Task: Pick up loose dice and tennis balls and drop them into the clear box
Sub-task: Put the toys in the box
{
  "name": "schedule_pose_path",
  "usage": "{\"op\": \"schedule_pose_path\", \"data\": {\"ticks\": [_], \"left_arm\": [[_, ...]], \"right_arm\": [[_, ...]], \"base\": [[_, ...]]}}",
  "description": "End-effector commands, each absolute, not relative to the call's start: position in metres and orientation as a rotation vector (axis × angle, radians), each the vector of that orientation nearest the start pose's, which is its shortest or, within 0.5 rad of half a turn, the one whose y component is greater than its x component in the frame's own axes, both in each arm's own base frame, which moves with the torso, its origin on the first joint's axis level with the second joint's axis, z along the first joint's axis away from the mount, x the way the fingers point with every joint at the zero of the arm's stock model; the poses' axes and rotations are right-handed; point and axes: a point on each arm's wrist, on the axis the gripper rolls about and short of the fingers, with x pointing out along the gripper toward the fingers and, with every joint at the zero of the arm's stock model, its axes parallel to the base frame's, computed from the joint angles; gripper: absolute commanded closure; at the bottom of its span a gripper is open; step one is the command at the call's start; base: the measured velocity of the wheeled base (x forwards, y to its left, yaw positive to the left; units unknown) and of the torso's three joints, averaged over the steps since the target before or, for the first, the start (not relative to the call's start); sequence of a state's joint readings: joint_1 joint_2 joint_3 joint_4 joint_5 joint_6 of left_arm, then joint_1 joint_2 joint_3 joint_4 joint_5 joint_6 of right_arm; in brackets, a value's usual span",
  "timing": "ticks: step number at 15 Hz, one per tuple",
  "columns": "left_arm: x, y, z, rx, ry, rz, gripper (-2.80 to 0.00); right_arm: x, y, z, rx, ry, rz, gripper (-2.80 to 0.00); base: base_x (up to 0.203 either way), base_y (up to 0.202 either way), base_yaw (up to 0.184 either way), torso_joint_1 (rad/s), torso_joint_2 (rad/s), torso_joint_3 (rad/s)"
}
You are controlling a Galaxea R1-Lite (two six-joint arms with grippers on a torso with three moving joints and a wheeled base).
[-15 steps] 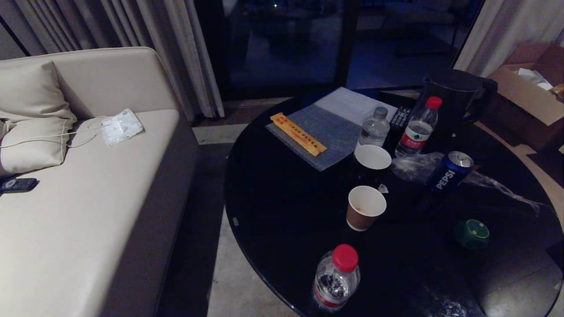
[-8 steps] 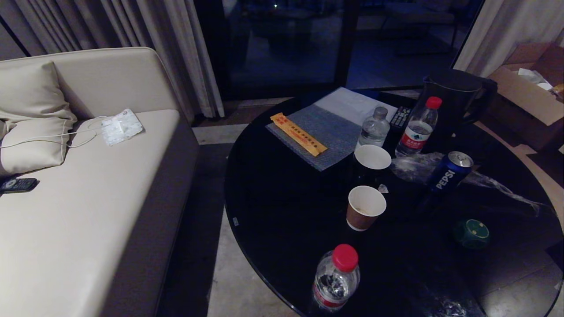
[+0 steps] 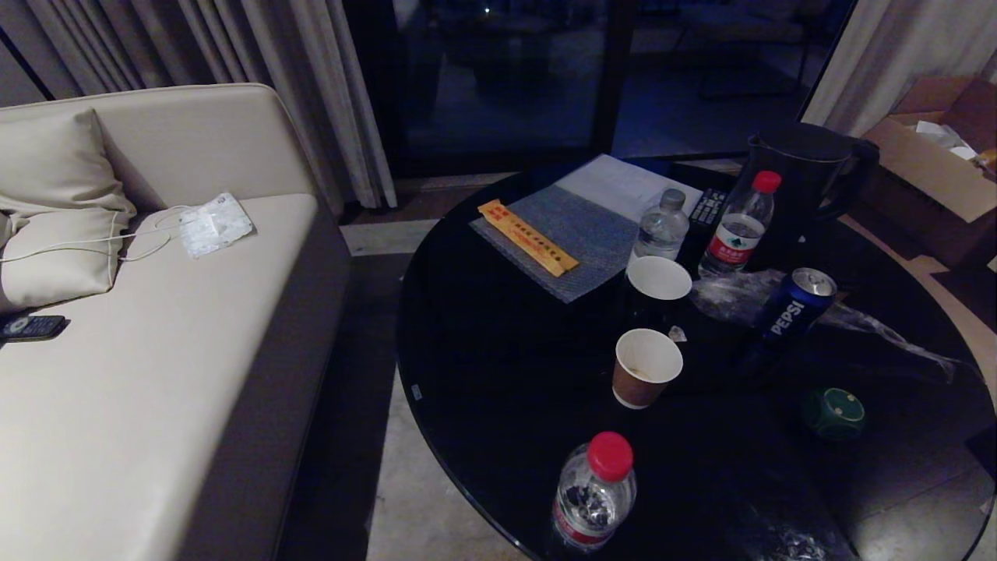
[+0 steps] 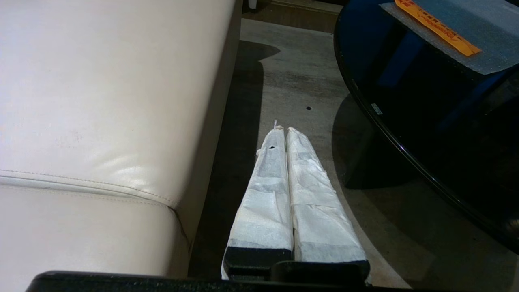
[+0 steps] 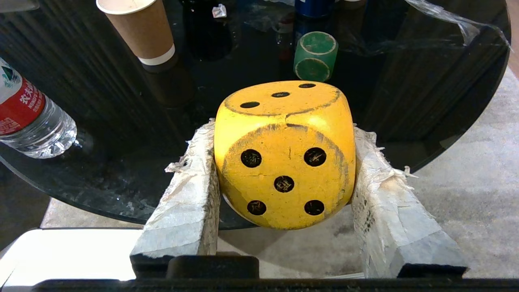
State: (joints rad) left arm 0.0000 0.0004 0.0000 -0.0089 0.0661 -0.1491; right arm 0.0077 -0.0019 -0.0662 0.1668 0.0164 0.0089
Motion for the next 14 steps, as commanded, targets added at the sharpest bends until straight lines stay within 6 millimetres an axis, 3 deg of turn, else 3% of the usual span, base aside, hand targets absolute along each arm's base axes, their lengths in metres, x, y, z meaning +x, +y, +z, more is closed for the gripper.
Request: {"op": "schedule_pose_path", "data": {"ticks": [1, 5, 14], "left_arm": [[-0.0229, 0.0015, 0.0764, -0.152, -0.014, 0.066, 0.0], [-0.0229, 0.0015, 0.0764, -0.154, -0.014, 0.065, 0.0], [-0.0229, 0.0015, 0.0764, -0.154, -0.014, 0.067, 0.0]], "right_arm": [[-0.0288, 0.0002, 0.0763, 0.01, 0.102, 0.024, 0.0], [-0.0288, 0.0002, 0.0763, 0.01, 0.101, 0.023, 0.0], [-0.0287, 0.0002, 0.0763, 0.01, 0.102, 0.023, 0.0]], "base": [[0.0, 0.0, 0.0, 0.0, 0.0, 0.0], [-0.013, 0.0, 0.0, 0.002, 0.0, 0.001], [-0.178, 0.0, -0.001, 0.002, 0.0, 0.003]]}}
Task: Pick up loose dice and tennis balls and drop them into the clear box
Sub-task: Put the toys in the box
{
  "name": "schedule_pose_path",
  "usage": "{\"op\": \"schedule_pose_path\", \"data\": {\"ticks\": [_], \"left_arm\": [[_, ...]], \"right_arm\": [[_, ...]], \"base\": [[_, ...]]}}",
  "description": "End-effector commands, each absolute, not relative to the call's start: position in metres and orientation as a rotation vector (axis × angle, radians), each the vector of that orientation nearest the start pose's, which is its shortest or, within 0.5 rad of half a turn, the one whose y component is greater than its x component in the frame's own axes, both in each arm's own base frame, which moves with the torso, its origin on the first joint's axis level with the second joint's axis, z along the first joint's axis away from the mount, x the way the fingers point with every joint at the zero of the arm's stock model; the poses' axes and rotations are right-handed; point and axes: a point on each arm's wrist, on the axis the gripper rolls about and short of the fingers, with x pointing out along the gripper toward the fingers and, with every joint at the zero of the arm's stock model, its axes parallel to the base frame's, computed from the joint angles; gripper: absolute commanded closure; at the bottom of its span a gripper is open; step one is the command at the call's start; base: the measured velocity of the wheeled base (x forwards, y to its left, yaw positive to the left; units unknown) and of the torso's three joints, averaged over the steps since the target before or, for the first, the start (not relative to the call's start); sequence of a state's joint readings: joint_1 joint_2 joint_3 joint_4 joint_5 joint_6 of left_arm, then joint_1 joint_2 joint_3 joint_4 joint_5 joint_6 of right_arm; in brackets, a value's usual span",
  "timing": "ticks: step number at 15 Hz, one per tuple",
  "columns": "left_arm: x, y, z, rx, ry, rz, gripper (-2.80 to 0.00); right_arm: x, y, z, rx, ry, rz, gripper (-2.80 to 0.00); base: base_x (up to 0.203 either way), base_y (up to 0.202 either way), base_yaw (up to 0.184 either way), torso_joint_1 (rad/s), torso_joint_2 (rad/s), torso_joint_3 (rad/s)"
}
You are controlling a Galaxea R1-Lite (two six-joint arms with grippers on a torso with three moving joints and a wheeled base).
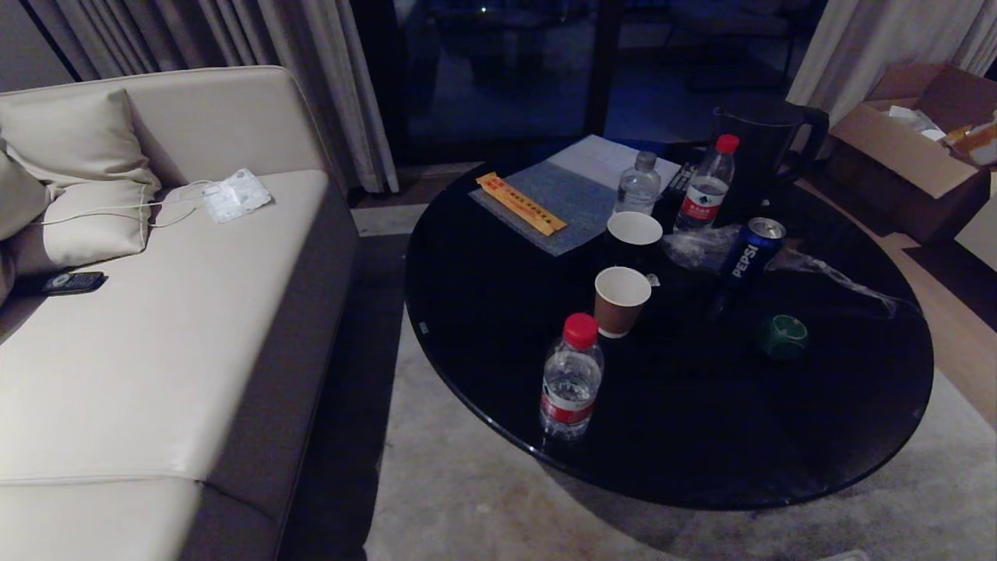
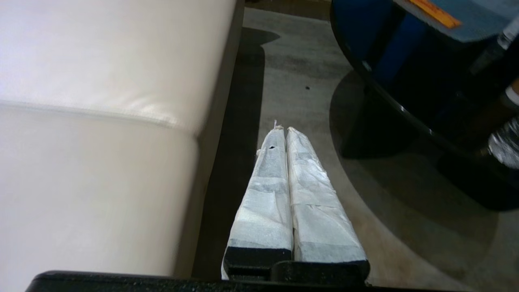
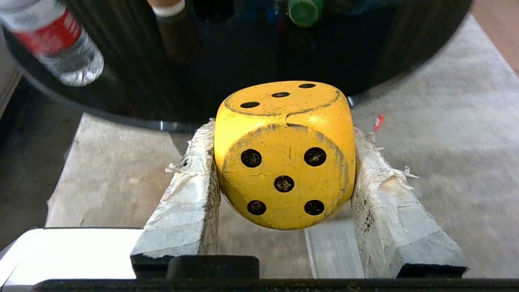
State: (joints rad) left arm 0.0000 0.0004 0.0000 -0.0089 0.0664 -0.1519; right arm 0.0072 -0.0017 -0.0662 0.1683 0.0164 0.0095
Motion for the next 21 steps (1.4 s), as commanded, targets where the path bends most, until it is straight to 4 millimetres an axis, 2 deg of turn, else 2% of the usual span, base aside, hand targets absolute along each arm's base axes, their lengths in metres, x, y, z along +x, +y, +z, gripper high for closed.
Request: {"op": "schedule_pose_path", "data": {"ticks": [1, 17, 21], "left_arm": [[-0.0229, 0.0015, 0.0764, -0.154, -0.014, 0.067, 0.0], [-0.023, 0.0015, 0.0764, -0.152, -0.016, 0.066, 0.0], [-0.0229, 0.0015, 0.0764, -0.152, -0.015, 0.066, 0.0]], "right_arm": [[-0.0287, 0.0002, 0.0763, 0.01, 0.103, 0.024, 0.0], [-0.0287, 0.0002, 0.0763, 0.01, 0.103, 0.024, 0.0], [-0.0288, 0.0002, 0.0763, 0.01, 0.101, 0.024, 0.0]], "base": [[-0.178, 0.0, -0.002, 0.002, 0.0, 0.002], [-0.181, 0.0, -0.002, 0.003, 0.0, 0.002], [-0.027, 0.0, 0.001, 0.002, 0.0, 0.001]]}}
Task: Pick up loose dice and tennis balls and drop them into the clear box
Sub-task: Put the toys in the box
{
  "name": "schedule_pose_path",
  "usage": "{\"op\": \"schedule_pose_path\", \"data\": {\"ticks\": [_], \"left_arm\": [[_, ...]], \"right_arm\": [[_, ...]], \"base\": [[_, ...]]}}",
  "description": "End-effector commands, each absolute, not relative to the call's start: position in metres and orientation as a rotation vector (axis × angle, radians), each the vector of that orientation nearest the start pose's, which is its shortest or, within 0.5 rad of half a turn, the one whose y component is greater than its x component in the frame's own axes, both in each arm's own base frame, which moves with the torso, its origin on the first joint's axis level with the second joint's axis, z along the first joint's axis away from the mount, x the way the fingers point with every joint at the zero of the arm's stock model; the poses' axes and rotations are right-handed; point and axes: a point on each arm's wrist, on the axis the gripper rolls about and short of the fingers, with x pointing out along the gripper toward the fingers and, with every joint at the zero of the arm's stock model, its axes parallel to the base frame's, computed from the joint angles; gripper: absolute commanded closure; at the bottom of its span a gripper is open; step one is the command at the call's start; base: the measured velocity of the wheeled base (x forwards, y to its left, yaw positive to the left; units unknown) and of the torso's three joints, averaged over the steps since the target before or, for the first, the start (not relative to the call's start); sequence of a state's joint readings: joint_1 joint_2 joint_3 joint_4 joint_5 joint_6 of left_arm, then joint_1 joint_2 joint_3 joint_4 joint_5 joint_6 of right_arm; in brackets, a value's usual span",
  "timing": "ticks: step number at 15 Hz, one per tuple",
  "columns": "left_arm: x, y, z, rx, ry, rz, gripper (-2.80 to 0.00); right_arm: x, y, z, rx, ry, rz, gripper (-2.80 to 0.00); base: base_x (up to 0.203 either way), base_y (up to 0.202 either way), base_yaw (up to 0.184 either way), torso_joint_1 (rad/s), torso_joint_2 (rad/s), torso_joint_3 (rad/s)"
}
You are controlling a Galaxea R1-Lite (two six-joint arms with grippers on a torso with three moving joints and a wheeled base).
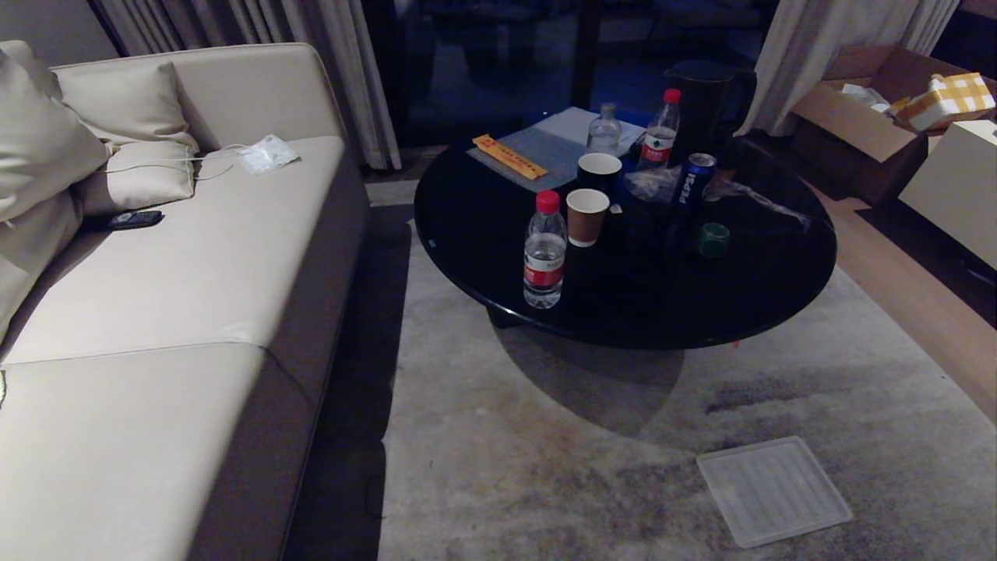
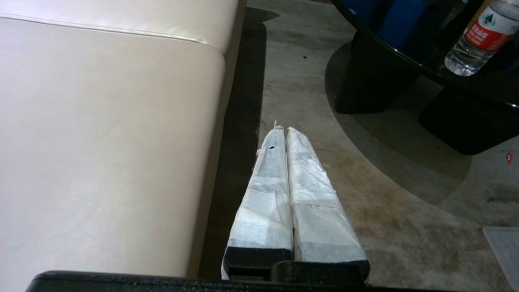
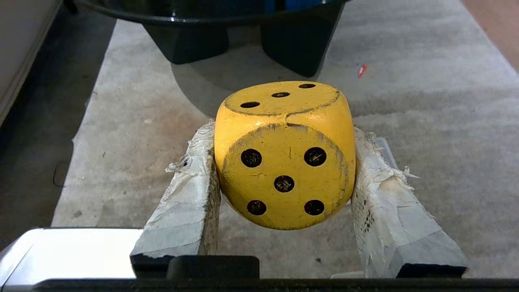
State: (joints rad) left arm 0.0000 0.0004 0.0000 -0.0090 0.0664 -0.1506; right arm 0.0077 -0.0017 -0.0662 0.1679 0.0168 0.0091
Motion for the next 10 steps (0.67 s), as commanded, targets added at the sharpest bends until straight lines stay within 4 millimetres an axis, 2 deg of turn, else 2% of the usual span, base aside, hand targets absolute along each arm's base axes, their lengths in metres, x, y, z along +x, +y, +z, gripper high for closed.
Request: {"op": "schedule_pose_path", "data": {"ticks": [1, 10], "left_arm": [[-0.0229, 0.0015, 0.0764, -0.152, -0.015, 0.067, 0.0], [-0.0229, 0.0015, 0.0764, -0.152, -0.015, 0.067, 0.0]], "right_arm": [[-0.0288, 0.0002, 0.0763, 0.01, 0.102, 0.024, 0.0], [-0.0288, 0.0001, 0.0764, 0.035, 0.1, 0.015, 0.0]], "base": [[0.0, 0.0, 0.0, 0.0, 0.0, 0.0], [0.0, 0.0, 0.0, 0.0, 0.0, 0.0]]}}
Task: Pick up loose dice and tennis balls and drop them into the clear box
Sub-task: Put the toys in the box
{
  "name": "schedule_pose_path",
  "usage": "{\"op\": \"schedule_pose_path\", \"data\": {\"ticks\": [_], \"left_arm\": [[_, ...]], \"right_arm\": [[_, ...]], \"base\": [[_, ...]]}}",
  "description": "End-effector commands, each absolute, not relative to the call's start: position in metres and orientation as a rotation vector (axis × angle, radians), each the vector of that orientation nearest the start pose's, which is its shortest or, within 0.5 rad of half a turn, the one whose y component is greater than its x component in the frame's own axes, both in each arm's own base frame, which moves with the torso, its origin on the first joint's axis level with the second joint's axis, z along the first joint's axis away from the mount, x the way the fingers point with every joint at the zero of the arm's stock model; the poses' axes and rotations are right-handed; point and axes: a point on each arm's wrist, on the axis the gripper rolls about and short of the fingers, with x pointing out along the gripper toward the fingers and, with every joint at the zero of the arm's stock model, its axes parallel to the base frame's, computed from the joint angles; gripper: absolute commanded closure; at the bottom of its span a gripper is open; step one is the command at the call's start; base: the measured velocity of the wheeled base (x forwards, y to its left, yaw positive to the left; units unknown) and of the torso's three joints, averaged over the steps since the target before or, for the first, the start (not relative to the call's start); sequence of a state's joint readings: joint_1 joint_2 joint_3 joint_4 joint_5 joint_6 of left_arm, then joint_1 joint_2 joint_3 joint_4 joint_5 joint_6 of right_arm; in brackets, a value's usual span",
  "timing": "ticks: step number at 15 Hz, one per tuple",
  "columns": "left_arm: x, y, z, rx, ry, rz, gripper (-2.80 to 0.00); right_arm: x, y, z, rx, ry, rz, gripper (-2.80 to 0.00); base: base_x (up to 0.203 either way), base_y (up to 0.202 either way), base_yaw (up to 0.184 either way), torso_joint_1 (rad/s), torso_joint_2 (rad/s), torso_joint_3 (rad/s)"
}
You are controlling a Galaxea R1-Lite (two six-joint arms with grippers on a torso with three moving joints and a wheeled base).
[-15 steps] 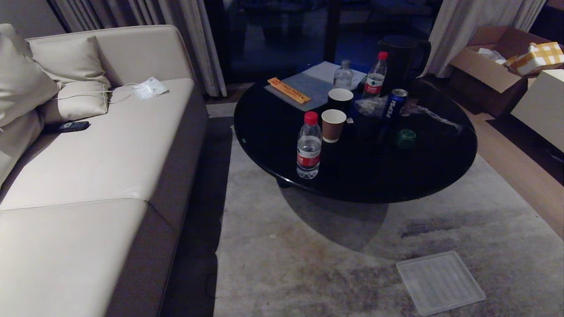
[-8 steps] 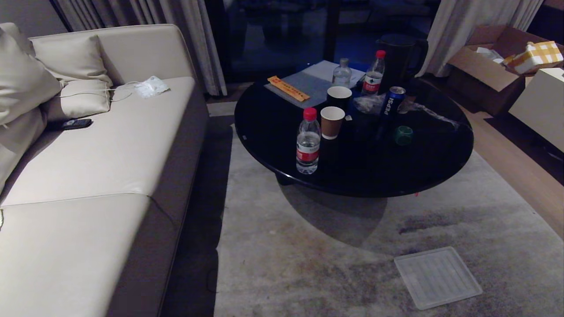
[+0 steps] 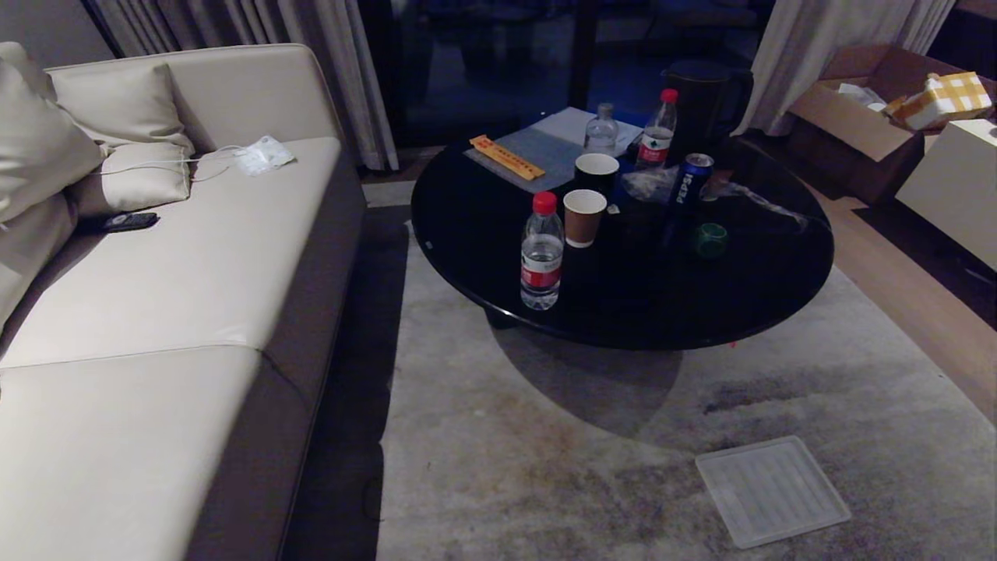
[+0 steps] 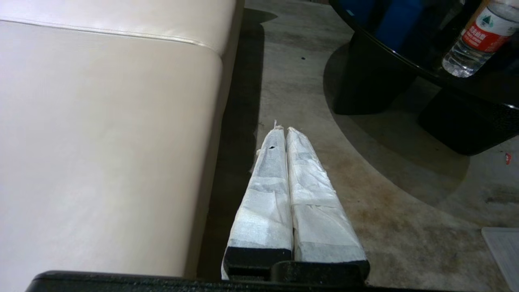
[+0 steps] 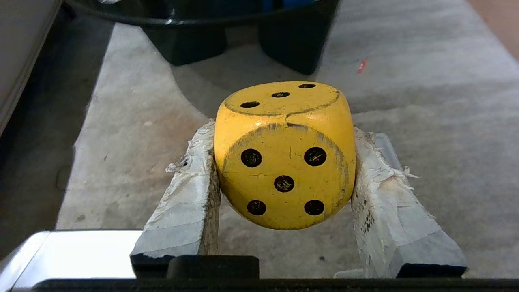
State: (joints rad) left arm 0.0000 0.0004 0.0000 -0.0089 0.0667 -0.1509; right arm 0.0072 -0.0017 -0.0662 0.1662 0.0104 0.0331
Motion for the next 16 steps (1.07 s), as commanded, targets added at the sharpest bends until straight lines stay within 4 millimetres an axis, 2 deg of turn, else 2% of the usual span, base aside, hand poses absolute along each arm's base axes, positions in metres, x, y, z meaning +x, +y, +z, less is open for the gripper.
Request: {"op": "schedule_pose_path", "data": {"ticks": [1, 16], "left_arm": [[-0.0229, 0.0015, 0.0764, -0.152, -0.015, 0.065, 0.0], [-0.0229, 0.0015, 0.0764, -0.152, -0.015, 0.066, 0.0]], "right_arm": [[-0.0287, 0.0, 0.0765, 0.042, 0.102, 0.015, 0.0], [-0.0288, -0.0003, 0.0764, 0.058, 0.1, 0.003, 0.0]], "base": [[0.005, 0.007, -0.091, -0.001, 0.0, 0.005], [0.001, 0.01, -0.162, 0.003, 0.0, 0.003]]}}
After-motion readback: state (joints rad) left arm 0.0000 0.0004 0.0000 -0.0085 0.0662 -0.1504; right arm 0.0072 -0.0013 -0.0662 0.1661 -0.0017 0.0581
